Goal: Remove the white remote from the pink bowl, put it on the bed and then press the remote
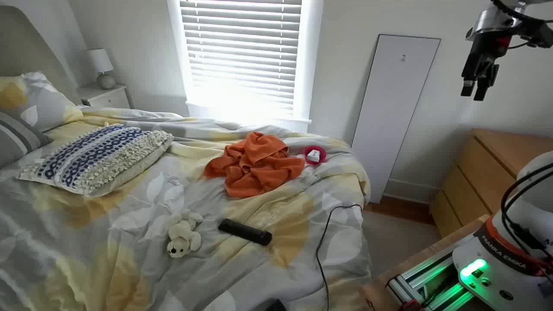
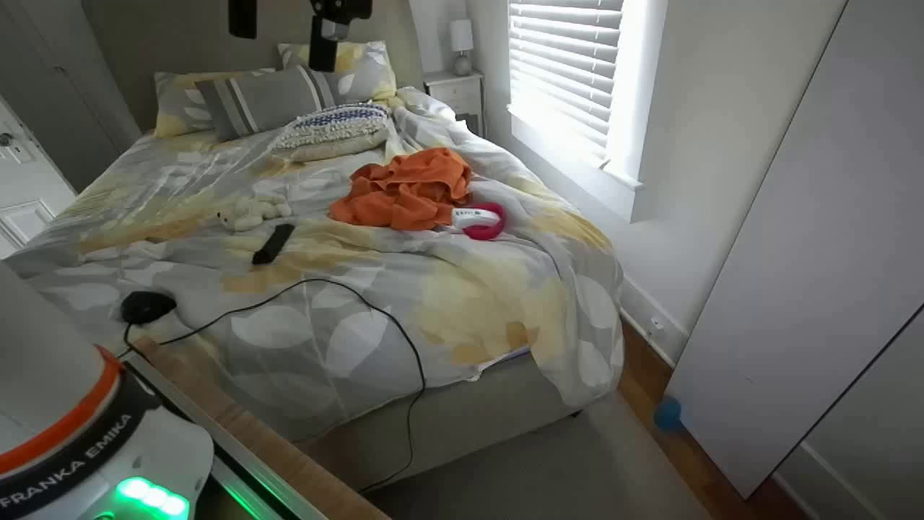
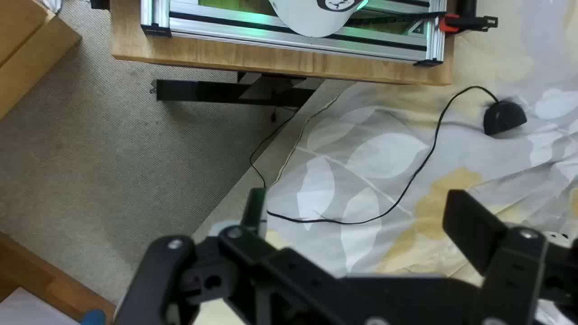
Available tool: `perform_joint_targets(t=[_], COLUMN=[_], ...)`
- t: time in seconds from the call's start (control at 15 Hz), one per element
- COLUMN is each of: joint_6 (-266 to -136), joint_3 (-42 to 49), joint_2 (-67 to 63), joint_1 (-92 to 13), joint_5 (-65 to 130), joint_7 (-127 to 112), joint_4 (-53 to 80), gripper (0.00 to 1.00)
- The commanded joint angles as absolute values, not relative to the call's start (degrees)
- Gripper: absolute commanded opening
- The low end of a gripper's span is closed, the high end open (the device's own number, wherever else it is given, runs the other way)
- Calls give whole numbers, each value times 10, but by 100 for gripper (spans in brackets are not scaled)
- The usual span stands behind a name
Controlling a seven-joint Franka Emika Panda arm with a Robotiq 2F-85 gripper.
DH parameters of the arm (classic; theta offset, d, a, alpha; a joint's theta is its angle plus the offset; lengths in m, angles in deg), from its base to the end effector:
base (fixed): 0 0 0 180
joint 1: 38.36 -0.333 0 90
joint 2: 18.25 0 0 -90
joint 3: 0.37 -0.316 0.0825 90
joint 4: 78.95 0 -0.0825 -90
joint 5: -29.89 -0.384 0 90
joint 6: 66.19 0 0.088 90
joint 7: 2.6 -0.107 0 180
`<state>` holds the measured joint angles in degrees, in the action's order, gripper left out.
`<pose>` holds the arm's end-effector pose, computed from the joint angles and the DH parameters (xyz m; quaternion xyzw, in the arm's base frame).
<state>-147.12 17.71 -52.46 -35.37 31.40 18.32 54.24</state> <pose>0.3097 -0.1398 0.5220 -0.9823 -0.0391 0.1336 0.1250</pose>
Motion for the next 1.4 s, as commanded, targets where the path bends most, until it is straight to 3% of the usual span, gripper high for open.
perform_joint_targets(t=[0.0,0.4,0.73,1.33], joint_6=[-1471,-1471,-1515,-1738], joint_3=[167,167,80,-24], joint_2=[-522,-522,-470,-292], joint_1=[-341,-341,-374,-370], joint_5=[310,310,245,186], joint_7=[189,189,85,-225], joint_4=[542,542,519,457], gripper=[100,100,100,100])
